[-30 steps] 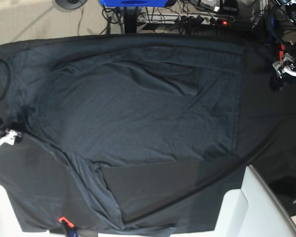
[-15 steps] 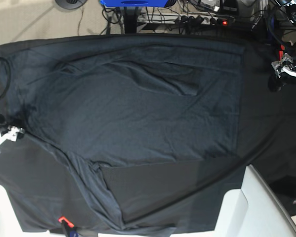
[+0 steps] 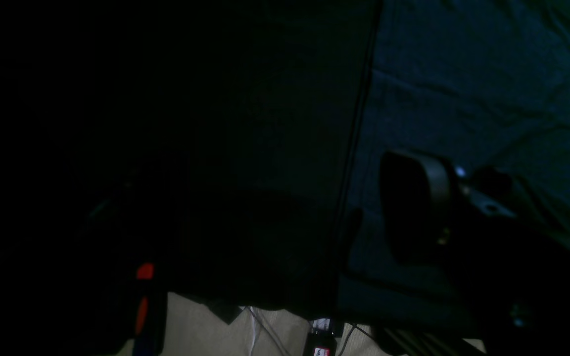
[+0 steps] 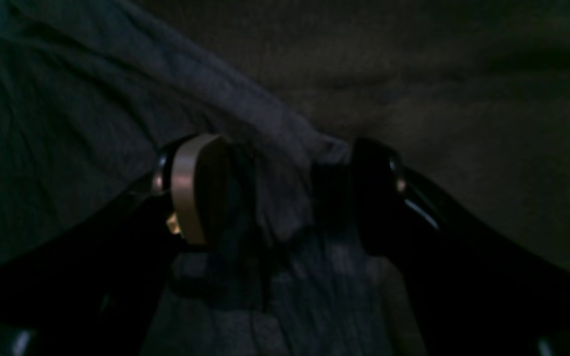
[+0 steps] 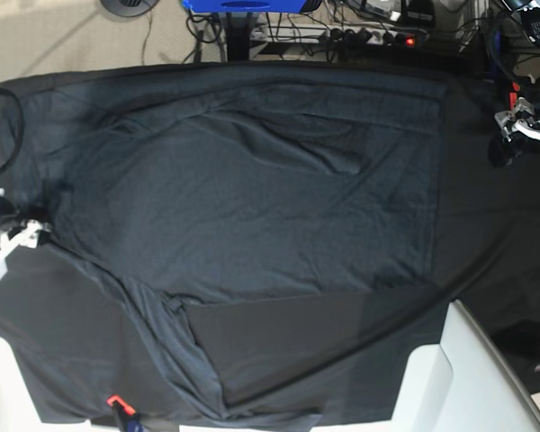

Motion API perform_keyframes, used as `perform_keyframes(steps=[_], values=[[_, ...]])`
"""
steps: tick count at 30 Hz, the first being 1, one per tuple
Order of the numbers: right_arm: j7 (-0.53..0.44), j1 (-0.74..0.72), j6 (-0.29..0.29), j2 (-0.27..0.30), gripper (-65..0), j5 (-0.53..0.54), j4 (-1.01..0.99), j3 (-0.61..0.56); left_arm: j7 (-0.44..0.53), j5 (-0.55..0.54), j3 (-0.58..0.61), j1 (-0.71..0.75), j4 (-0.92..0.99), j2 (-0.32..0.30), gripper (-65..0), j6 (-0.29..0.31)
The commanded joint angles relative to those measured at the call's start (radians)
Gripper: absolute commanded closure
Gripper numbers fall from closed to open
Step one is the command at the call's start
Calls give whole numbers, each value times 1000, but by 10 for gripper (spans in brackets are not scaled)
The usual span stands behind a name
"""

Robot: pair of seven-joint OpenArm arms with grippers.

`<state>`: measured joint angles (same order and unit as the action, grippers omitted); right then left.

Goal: Fold the T-shirt properly
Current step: 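Move the right gripper down to the shirt's side edge and grasp it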

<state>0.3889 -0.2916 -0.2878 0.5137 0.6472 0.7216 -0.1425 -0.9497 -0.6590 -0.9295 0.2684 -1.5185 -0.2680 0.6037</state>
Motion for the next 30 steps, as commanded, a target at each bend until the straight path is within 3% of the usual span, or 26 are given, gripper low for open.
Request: perform_keyframes(steps=[1, 12, 19, 22, 27, 30], values=[[-20, -41, -4, 24, -380, 6, 3, 7, 21, -17, -6, -2, -12, -9, -586, 6], [-21, -74, -6, 3, -378, 1, -61, 4, 21, -15, -7, -2, 34, 5, -586, 6], [-51, -114, -8, -69, -374, -211, -119, 17, 21, -15, -10, -2, 32, 5, -586, 6], [-55, -117, -8, -83, -291, -217, -129, 39, 21, -15, -12, -2, 32, 3, -586, 6], [-52, -114, -8, -86, -26, -218, -122, 97, 21, -15, -13, -2, 34, 3, -586, 6], [-51, -108, -8, -83, -6, -218, -121, 128, 21, -15, -9, -2, 34, 2, -586, 6]])
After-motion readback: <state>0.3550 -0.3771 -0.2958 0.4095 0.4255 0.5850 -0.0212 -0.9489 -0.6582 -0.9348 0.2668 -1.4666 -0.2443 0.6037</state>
